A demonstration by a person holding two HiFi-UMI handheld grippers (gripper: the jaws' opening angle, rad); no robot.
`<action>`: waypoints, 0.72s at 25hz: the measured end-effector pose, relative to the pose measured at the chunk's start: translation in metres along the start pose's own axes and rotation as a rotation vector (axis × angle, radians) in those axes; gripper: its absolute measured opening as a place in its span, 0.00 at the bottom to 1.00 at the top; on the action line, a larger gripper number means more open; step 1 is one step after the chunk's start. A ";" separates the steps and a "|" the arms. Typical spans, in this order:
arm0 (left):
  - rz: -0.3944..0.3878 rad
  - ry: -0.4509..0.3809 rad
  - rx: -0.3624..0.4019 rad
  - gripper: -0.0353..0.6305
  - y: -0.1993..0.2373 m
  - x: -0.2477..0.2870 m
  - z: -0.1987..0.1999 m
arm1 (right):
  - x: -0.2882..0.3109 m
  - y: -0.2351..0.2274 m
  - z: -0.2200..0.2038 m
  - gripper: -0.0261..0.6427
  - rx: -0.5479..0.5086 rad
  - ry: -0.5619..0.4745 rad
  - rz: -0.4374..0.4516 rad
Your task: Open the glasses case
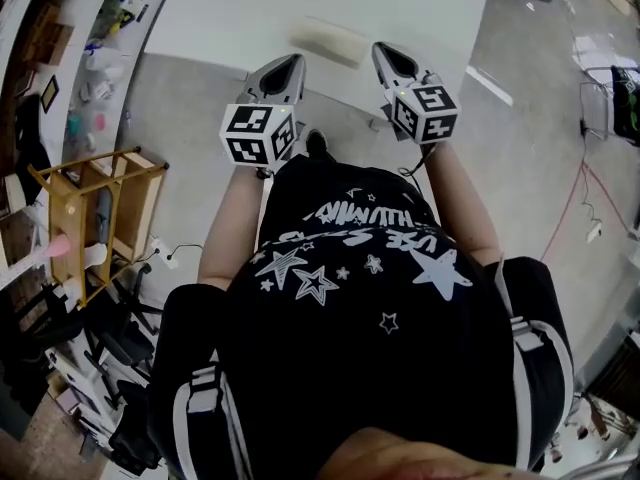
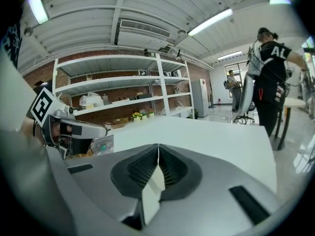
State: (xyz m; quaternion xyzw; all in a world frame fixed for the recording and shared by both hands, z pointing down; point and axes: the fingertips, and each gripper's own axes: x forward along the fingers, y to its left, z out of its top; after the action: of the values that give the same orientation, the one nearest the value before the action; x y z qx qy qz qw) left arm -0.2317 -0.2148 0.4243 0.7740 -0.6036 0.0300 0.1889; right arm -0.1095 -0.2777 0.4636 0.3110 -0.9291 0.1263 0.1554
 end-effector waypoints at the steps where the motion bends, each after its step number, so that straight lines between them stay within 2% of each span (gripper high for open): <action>1: -0.006 0.021 0.003 0.07 0.006 0.006 -0.005 | 0.007 -0.001 -0.002 0.05 -0.004 0.009 -0.008; 11: -0.078 0.225 0.014 0.07 0.039 0.057 -0.055 | 0.048 -0.010 -0.015 0.05 -0.002 0.058 -0.086; 18: -0.097 0.338 -0.001 0.07 0.051 0.086 -0.084 | 0.049 -0.018 -0.020 0.05 -0.002 0.094 -0.134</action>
State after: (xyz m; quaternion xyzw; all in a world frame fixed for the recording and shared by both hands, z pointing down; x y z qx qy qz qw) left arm -0.2415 -0.2773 0.5386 0.7862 -0.5250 0.1502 0.2894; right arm -0.1308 -0.3114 0.5024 0.3660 -0.8980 0.1290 0.2074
